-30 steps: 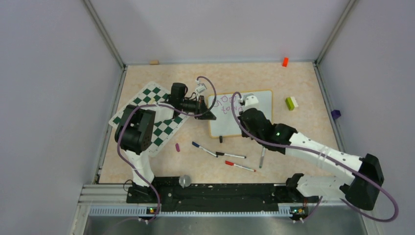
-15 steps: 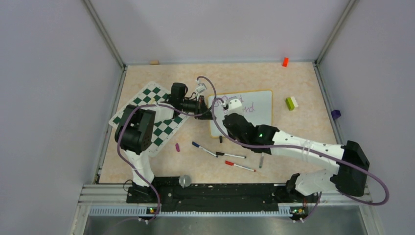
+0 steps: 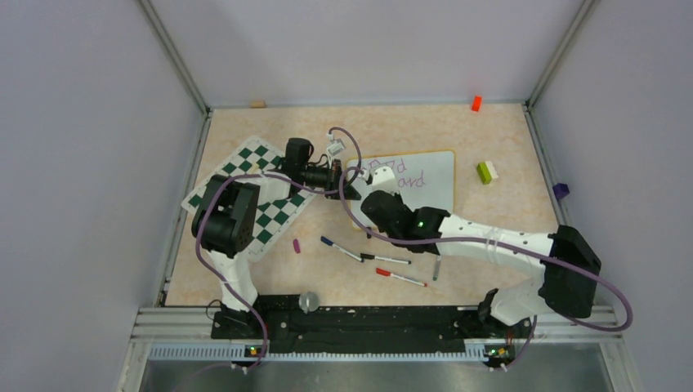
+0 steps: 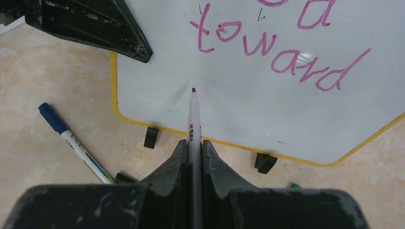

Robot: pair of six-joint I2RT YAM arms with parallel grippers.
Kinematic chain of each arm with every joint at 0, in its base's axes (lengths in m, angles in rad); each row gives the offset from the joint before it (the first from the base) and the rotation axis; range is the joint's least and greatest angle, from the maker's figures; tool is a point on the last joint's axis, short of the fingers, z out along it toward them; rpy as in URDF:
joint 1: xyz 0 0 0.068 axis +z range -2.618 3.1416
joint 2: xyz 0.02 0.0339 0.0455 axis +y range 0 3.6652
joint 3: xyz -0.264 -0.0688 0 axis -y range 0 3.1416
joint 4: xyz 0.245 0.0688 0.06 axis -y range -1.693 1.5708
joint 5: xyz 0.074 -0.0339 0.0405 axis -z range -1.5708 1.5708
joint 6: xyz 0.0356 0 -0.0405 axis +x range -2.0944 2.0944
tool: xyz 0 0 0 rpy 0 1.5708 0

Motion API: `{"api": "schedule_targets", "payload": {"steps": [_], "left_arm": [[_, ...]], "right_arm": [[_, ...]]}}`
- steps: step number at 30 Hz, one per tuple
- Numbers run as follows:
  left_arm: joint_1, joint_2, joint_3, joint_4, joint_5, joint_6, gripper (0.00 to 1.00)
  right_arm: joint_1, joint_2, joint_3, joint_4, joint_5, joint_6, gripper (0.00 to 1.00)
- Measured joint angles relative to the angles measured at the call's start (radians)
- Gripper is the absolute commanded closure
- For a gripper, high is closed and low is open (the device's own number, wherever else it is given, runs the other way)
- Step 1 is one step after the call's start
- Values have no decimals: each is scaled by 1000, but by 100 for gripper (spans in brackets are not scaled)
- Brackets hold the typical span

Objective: Write a sentence on the whiteboard

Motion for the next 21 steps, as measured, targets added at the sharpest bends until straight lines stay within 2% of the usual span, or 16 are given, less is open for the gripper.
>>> {"api": "schedule_targets", "payload": {"steps": [21], "left_arm": [[0, 0, 0, 0, 0, 0, 100]], "right_arm": [[0, 51, 25, -2, 66, -5, 100]]}}
